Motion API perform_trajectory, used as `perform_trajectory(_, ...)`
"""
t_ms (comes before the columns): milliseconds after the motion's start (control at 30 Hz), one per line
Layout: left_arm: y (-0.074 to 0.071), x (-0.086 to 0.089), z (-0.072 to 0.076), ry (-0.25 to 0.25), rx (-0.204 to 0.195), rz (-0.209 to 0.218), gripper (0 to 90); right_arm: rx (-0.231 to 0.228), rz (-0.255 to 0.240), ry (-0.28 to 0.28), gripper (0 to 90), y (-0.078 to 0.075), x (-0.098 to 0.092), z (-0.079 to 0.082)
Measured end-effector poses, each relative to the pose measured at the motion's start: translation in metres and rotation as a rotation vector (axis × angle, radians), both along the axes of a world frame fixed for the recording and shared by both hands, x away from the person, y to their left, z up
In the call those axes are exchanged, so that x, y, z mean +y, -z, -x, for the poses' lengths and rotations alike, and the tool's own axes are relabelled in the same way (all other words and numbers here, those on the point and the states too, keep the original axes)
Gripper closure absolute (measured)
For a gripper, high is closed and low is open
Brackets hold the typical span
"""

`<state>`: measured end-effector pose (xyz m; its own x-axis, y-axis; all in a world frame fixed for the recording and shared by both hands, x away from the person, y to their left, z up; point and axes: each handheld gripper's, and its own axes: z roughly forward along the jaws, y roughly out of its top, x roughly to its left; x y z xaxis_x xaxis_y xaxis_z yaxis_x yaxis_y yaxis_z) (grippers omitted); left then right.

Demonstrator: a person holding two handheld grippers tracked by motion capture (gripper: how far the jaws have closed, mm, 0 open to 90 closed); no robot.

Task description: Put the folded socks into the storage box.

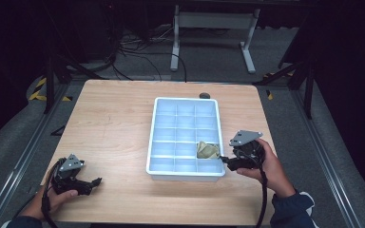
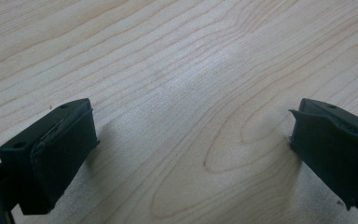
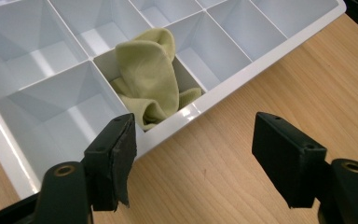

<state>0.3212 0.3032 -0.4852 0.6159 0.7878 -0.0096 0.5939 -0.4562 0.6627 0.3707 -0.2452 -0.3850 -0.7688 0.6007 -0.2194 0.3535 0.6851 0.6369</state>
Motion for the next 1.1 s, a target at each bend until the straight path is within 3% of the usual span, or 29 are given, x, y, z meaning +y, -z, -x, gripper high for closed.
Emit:
perform_trajectory(500, 0.000, 0.000, 0.000, 0.001, -0.001, -0.002, 0.4, -0.026, -0.048, 0.023, 31.5, 0.008, -0.022, 0.015)
perform_trajectory(1100, 0.000, 0.000, 0.000, -0.002, -0.001, 0.000, 0.5, -0.017, -0.032, 0.063, 31.2, 0.030, -0.045, 0.032)
